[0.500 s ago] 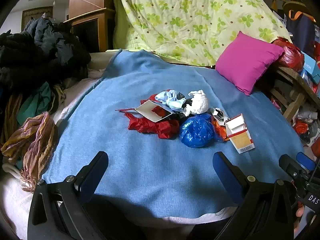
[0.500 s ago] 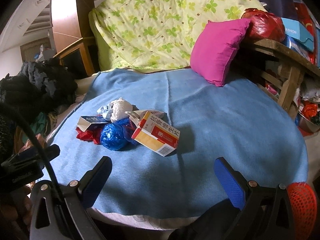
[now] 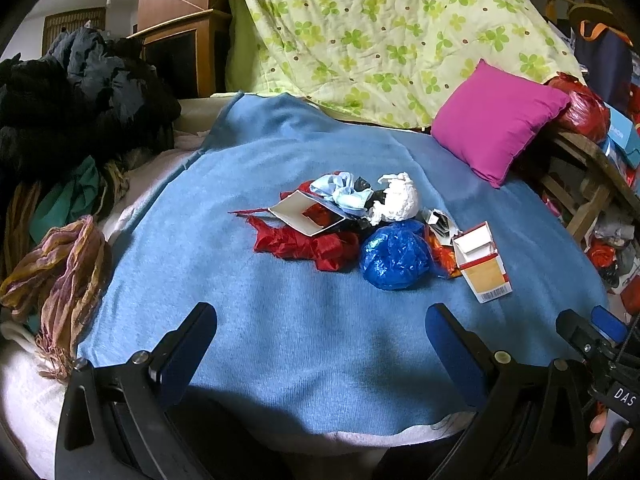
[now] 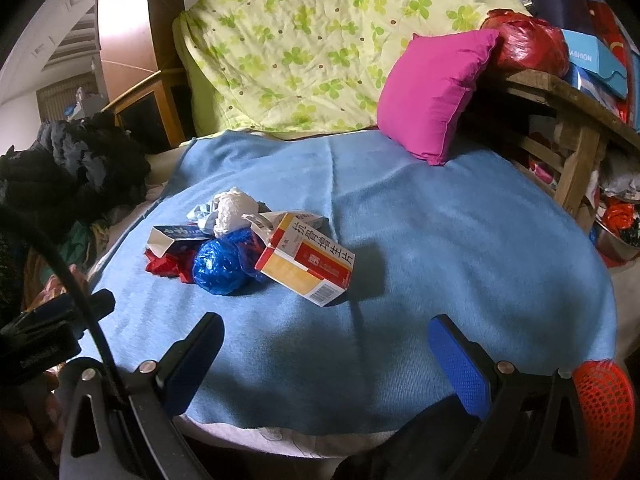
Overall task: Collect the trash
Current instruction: 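Grasp the red-and-white medicine box with the right tool and lift it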
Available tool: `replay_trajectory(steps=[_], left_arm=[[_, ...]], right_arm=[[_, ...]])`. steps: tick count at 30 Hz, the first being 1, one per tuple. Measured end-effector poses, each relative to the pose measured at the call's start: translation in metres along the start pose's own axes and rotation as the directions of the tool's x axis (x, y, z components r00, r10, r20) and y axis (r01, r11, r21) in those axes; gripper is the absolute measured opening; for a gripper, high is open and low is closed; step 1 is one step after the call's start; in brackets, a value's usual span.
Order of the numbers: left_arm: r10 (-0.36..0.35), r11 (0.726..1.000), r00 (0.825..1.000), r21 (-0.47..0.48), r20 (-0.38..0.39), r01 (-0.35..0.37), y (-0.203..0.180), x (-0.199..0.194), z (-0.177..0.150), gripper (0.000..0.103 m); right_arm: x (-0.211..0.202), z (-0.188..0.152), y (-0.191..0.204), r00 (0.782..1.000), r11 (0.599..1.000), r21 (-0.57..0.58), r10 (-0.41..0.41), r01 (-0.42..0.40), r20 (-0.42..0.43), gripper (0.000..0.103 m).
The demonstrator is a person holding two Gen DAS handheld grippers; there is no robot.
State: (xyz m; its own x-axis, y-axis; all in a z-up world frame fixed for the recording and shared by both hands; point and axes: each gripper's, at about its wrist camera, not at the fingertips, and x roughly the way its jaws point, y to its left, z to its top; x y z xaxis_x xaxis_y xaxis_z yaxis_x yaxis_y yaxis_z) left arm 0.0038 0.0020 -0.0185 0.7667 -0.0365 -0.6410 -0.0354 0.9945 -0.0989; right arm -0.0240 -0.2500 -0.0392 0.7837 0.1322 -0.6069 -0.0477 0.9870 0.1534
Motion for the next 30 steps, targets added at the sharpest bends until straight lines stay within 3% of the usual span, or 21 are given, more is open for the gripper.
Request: replay_trajectory(steps=[7, 13, 18, 22, 30], left_arm=[[0.006, 1.0, 0.999, -0.001, -0.04, -0.006, 0.004, 0.018, -0.007, 0.103], [0.016, 1.0, 0.996, 0.008, -0.082, -0.015, 0.005, 0.037, -0.015, 0.103], [0.034, 0.999, 0.994, -0.004, -0.108, -0.035, 0.011, 0.044, -0.017, 0.103], [0.037, 0.999, 0.993, -0.016, -0.11, -0.039, 0.017, 0.046, -0.017, 0.103], [0.043, 0.999, 0.993, -0.016, -0.114, -0.045, 0.02, 0.046, -0.016, 0.103]], right_arm=[[0.021, -0.007, -0.015, 0.998, 1.0, 0.005, -0.022, 0.022, -0.055, 0.103], [0.049, 0.002, -0.021, 0.994, 1.0, 0.028, 0.013, -0.01, -0.11, 0.103], [0.073, 0.018, -0.025, 0.979, 0.974, 0.185, 0.157, -0.132, -0.128, 0.103], [0.09, 0.028, -0.022, 0.974, 0.948, 0.283, 0.189, -0.148, -0.123, 0.103], [0.119, 0.038, -0.02, 0.971, 0.923, 0.357, 0.2, -0.142, -0.131, 0.103]])
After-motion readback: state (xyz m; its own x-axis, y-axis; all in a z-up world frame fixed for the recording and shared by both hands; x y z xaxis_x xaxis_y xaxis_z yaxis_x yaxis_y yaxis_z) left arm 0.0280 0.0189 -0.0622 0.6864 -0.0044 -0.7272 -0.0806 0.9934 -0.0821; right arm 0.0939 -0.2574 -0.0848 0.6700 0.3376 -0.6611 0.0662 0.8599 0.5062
